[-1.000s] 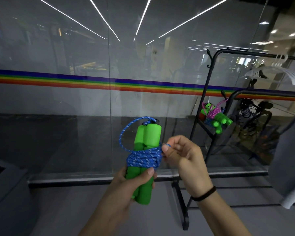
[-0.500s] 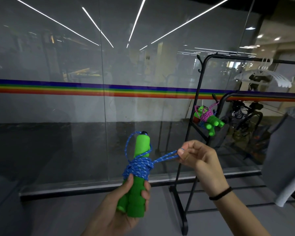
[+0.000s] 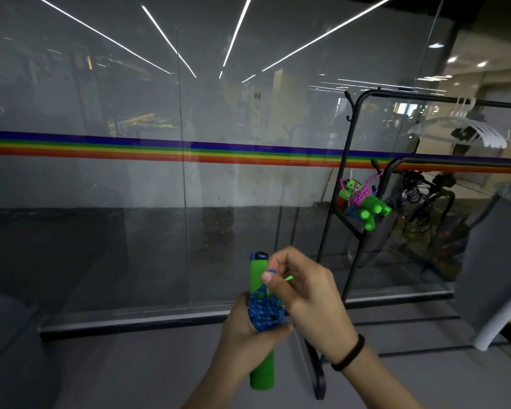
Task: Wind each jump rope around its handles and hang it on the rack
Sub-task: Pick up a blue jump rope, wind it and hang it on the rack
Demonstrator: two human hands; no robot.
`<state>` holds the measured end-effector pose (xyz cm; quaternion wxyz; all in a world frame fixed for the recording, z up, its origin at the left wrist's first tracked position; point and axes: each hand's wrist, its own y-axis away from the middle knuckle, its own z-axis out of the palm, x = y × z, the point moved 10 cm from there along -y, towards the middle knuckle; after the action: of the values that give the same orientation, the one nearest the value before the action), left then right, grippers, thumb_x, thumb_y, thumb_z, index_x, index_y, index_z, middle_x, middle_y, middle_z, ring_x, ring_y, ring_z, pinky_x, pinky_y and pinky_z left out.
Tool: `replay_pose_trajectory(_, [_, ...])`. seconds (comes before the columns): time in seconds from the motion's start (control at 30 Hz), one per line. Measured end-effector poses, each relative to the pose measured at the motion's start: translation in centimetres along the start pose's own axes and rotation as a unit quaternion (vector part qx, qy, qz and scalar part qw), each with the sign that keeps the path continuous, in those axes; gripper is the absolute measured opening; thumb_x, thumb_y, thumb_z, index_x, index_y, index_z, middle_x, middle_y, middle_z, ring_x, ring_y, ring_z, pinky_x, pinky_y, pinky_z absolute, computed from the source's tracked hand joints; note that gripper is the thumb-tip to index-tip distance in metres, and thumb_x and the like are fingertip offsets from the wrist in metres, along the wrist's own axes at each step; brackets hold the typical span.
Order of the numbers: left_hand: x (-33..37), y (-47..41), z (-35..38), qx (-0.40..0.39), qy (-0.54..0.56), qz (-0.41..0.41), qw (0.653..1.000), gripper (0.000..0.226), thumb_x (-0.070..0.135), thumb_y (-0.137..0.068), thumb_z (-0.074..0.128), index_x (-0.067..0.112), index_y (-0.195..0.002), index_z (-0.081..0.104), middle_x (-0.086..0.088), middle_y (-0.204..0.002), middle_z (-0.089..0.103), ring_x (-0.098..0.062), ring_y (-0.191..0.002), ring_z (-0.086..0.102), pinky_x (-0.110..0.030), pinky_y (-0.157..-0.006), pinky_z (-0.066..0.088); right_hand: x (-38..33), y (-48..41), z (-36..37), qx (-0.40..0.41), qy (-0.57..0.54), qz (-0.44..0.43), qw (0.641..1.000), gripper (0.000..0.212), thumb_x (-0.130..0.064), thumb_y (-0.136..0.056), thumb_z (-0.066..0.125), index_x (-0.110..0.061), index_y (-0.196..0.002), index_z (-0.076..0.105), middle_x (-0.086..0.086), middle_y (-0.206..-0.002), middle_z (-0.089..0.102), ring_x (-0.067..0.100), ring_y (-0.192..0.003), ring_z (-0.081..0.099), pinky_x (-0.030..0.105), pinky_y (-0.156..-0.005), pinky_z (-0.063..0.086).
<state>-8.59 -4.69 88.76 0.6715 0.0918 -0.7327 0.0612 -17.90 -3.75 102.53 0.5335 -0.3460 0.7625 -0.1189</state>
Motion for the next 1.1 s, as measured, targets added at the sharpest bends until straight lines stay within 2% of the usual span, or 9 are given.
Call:
replay_pose_trajectory(0.13, [-1.8, 0.2, -0.5, -0.002, 0.019, -0.071, 0.997, 0.041, 0.021, -0.036, 0.072, 0.008, -0.074, 0.069, -0.008, -0.062, 0.070, -0.023, -0.058, 0.064, -0.041, -0.063, 0.054, 0.9, 1.1, 0.8, -0.005, 0.012, 0.013, 1.000, 0.009, -0.025, -0.079, 0.057, -0.024, -0.073, 0.051, 0.004, -0.066, 0.057, 0.014, -0.062, 0.055, 0.038, -0.061, 0.047])
replay_pose_trajectory(0.3, [-3.7, 0.5, -0.8, -0.041, 0.067, -0.139, 0.987, 0.045, 0.007, -0.038, 0.072, -0.009, -0.080, 0.068, -0.018, -0.064, 0.066, -0.026, -0.058, 0.059, -0.029, -0.057, 0.050, 1.3, 2.1, 1.4, 0.001, 0.009, 0.026, 1.000, 0.009, -0.030, -0.077, 0.054, -0.032, -0.070, 0.049, -0.007, -0.061, 0.056, 0.017, -0.061, 0.057, 0.046, -0.062, 0.049])
replay_pose_trajectory(0.5, [-2.2, -0.8, -1.7, -0.028, 0.075, -0.080, 0.994, 0.029, -0.004, -0.057, 0.079, 0.003, -0.082, 0.066, -0.007, -0.065, 0.068, -0.010, -0.053, 0.064, -0.018, -0.052, 0.049, 0.7, 0.4, 1.8, -0.001, 0.022, 0.024, 0.999, 0.010, -0.024, -0.081, 0.058, -0.026, -0.073, 0.052, 0.005, -0.068, 0.058, 0.019, -0.064, 0.056, 0.042, -0.062, 0.048])
replay_pose_trajectory(0.67, [-0.6, -2.1, -2.7, 0.008, 0.044, -0.001, 0.999, 0.092, 0.029, -0.042, 0.092, 0.015, -0.121, 0.047, -0.004, -0.115, 0.061, -0.017, -0.103, 0.062, -0.034, -0.085, 0.052, 2.2, -0.8, 1.5, 0.024, 0.063, 0.051, 0.996, 0.011, -0.017, -0.086, 0.061, -0.016, -0.077, 0.054, 0.008, -0.068, 0.060, 0.020, -0.064, 0.059, 0.036, -0.060, 0.049])
replay_pose_trajectory(0.77, [1.6, -2.2, -3.7, 0.056, 0.028, 0.100, 0.993, 0.083, 0.022, -0.051, 0.089, 0.020, -0.124, 0.048, -0.001, -0.124, 0.053, -0.015, -0.116, 0.050, -0.029, -0.092, 0.041, 4.2, -0.7, 1.4, 0.029, 0.066, 0.087, 0.994, 0.015, -0.017, -0.086, 0.061, -0.019, -0.075, 0.051, 0.002, -0.065, 0.059, 0.014, -0.062, 0.058, 0.028, -0.060, 0.047])
replay_pose_trajectory(0.9, [3.4, -3.0, -1.9, -0.009, 0.000, 0.159, 0.987, 0.043, 0.052, -0.042, 0.084, 0.043, -0.081, 0.068, 0.010, -0.093, 0.071, -0.007, -0.096, 0.063, -0.025, -0.086, 0.046, 5.9, -1.0, 0.7, 0.030, 0.068, 0.113, 0.991, 0.019, -0.017, -0.086, 0.060, -0.024, -0.072, 0.049, 0.002, -0.067, 0.059, 0.013, -0.062, 0.058, 0.033, -0.062, 0.051])
replay_pose_trajectory(0.97, [4.2, -3.7, -1.0, -0.034, -0.005, 0.172, 0.985, 0.018, 0.033, -0.056, 0.083, 0.038, -0.068, 0.070, 0.012, -0.077, 0.073, -0.003, -0.079, 0.066, -0.020, -0.075, 0.049, 6.5, -1.5, -0.1, 0.033, 0.065, 0.120, 0.990, 0.020, -0.016, -0.086, 0.060, -0.024, -0.072, 0.049, 0.005, -0.068, 0.060, 0.014, -0.062, 0.057, 0.030, -0.060, 0.050])
replay_pose_trajectory(1.03, [4.6, -5.1, -0.3, -0.041, -0.002, 0.176, 0.983, 0.025, 0.004, -0.065, 0.080, 0.025, -0.059, 0.068, 0.009, -0.064, 0.071, 0.001, -0.063, 0.064, -0.014, -0.064, 0.048, 7.3, -2.2, -1.0, 0.042, 0.065, 0.122, 0.989, 0.021, -0.016, -0.086, 0.060, -0.024, -0.071, 0.048, 0.004, -0.068, 0.059, 0.013, -0.061, 0.056, 0.024, -0.058, 0.047])
replay_pose_trajectory(1.1, [5.1, -6.6, 0.5, -0.050, -0.009, 0.183, 0.982, 0.027, -0.006, -0.067, 0.075, 0.019, -0.062, 0.066, 0.006, -0.057, 0.069, 0.001, -0.057, 0.062, -0.012, -0.059, 0.049, 8.4, -3.0, -2.1, 0.053, 0.073, 0.123, 0.988, 0.020, -0.016, -0.086, 0.061, -0.024, -0.071, 0.049, 0.006, -0.067, 0.060, 0.015, -0.061, 0.057, 0.025, -0.059, 0.047])
